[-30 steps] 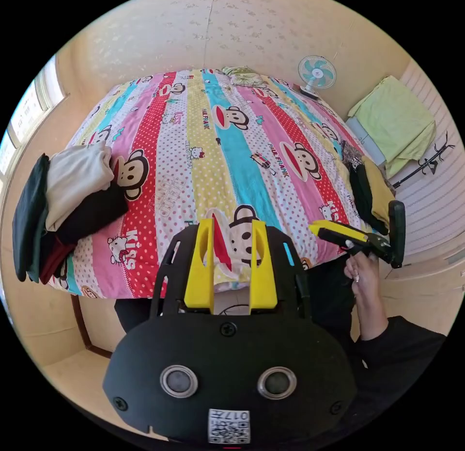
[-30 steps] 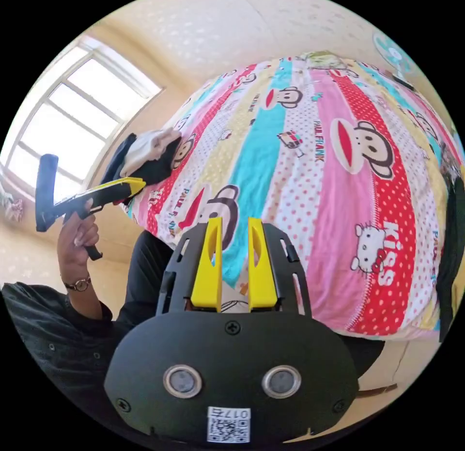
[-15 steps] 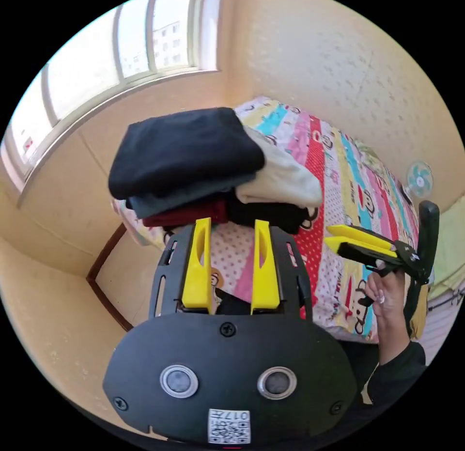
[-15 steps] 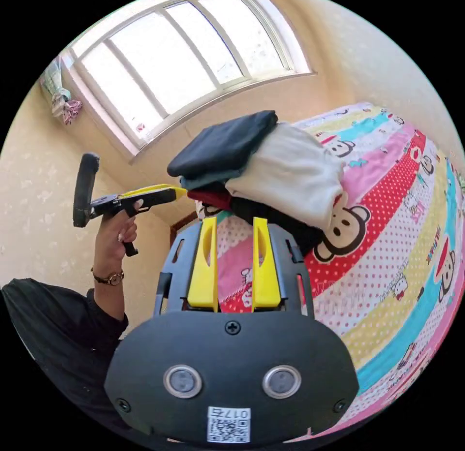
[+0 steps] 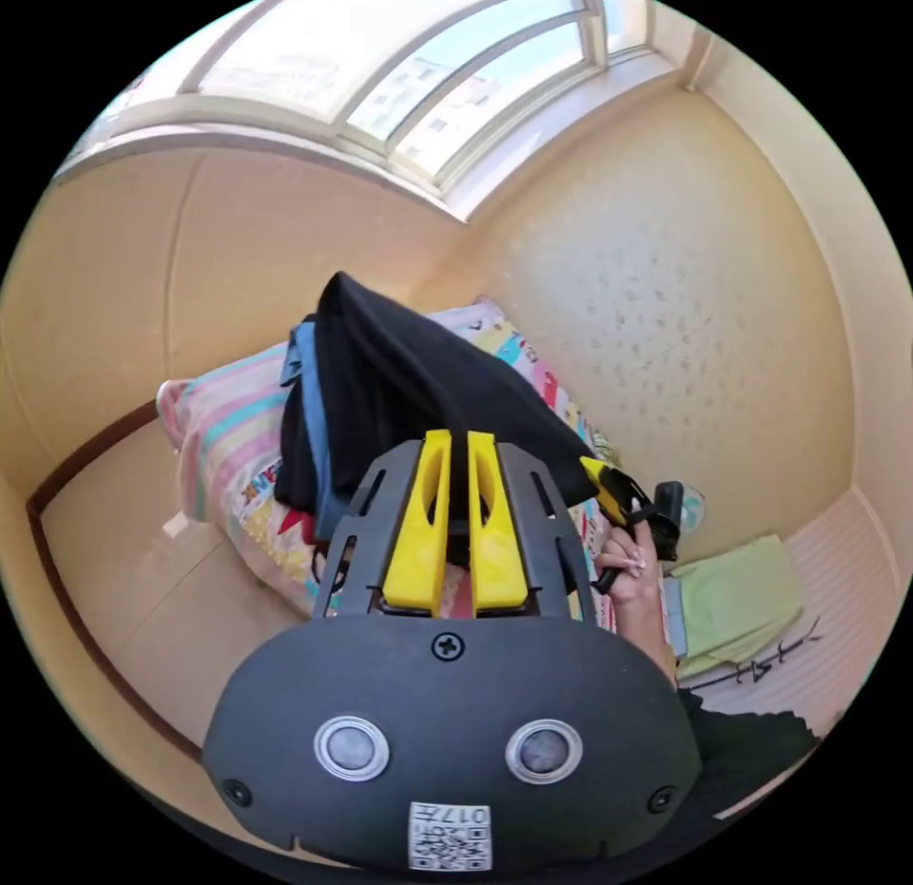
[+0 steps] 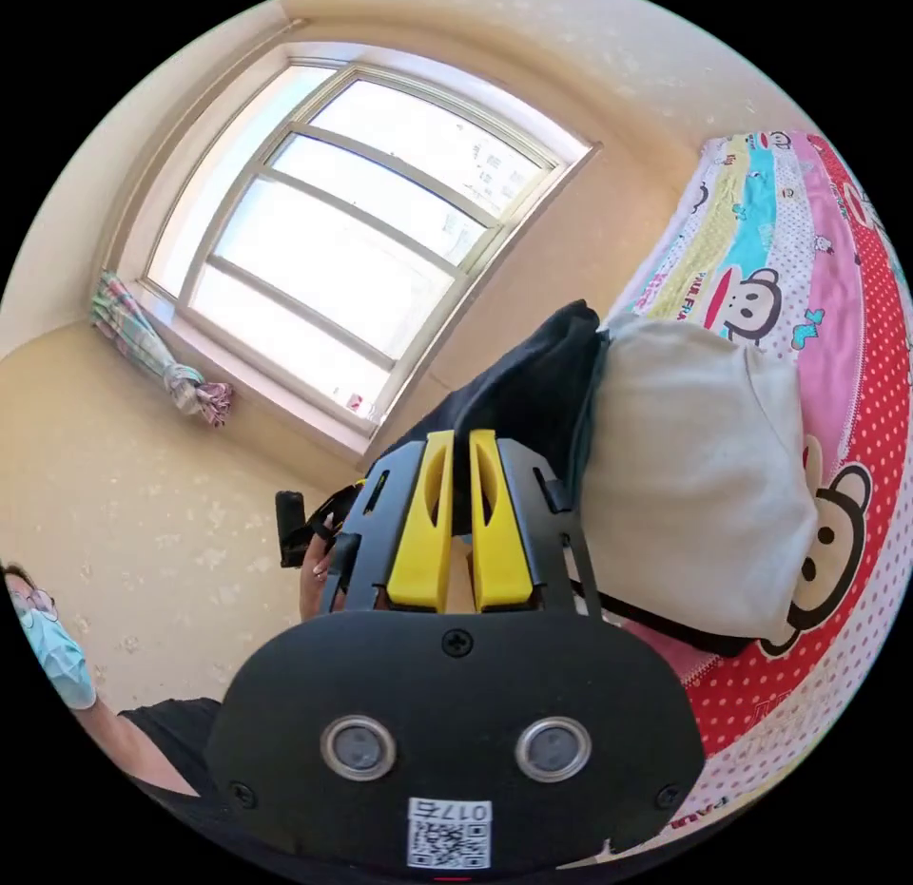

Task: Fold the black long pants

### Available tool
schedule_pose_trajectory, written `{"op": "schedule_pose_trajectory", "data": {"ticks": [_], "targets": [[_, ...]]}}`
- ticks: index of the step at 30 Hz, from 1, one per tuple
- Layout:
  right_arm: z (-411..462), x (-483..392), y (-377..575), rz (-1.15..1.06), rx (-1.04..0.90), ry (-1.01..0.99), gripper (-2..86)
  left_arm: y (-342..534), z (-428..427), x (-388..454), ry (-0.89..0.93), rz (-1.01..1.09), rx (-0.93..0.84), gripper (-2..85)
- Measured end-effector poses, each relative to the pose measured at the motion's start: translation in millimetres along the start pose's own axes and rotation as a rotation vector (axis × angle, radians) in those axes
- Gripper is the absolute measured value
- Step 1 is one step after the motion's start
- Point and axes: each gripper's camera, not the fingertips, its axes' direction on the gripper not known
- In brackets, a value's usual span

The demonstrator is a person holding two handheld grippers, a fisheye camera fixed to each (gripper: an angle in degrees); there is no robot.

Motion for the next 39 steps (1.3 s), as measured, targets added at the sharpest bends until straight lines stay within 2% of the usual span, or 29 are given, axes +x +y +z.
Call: {"op": "schedule_pose_trajectory", "data": {"ticks": [5,7,8,10,11,13,15,16,17,18,20,21,22,24,25,27,29,31,33,34,37,39], "targets": [[-146,-52,-9,-0.199,0.261,-0.116,3.0,-22,-13,130,0.419,0.335,-0.034,1.8],[-211,-58,10,-0.237,0.367,-0.133,2.7,-6,-12,201,0.629,0.492,-0.047,2.1],[-253,-58,31,-0.266,0.436,-0.14,2.7,2,-9,219,0.671,0.534,-0.064,2.2],[-316,-51,74,-0.269,0.553,-0.105,2.6,51,17,283,0.821,0.665,-0.171,2.9],[-354,-40,108,-0.216,0.624,-0.055,2.7,67,27,296,0.848,0.683,-0.213,3.1],[-404,-15,162,-0.081,0.703,0.056,2.8,141,81,335,0.873,0.709,-0.445,4.2],[-455,23,241,0.091,0.745,0.348,3.1,204,123,344,0.844,0.707,-0.59,4.9],[-465,34,260,0.173,0.741,0.426,3.2,242,147,339,0.789,0.683,-0.641,5.3],[-482,61,296,0.41,0.701,0.577,3.6,259,159,334,0.745,0.662,-0.671,5.6],[-488,88,323,0.594,0.579,0.679,4.4,290,184,319,0.65,0.608,-0.745,6.3],[-474,109,350,0.677,0.418,0.799,5.8,321,215,289,0.53,0.506,-0.851,8.4],[-461,102,358,0.626,0.409,0.846,6.6,332,228,262,0.456,0.402,-0.875,9.6],[-455,95,358,0.582,0.412,0.863,7.0,336,232,232,0.396,0.294,-0.85,10.1],[-427,69,339,0.57,0.405,1.069,8.9,333,226,192,0.329,0.154,-0.779,10.3],[-420,62,331,0.558,0.41,1.107,9.4,327,219,170,0.3,0.091,-0.735,10.3],[-380,38,283,0.334,0.364,1.067,9.9,315,211,150,0.257,0.052,-0.699,10.4],[-342,27,238,0.203,0.305,1.026,10.6,304,205,142,0.212,0.047,-0.673,10.6],[-296,23,190,0.064,0.213,0.91,11.7,292,197,144,0.196,0.078,-0.631,10.8],[-228,35,126,-0.028,0.016,0.715,13.0,288,195,150,0.174,0.109,-0.606,10.9],[-209,39,111,-0.049,-0.017,0.697,13.2,287,198,154,0.16,0.122,-0.594,11.2],[-124,49,49,-0.124,-0.142,0.763,14.7,288,215,161,0.174,0.122,-0.628,13.7],[-55,69,12,-0.155,-0.304,0.929,16.6,291,222,165,0.201,0.136,-0.659,14.2]]}}
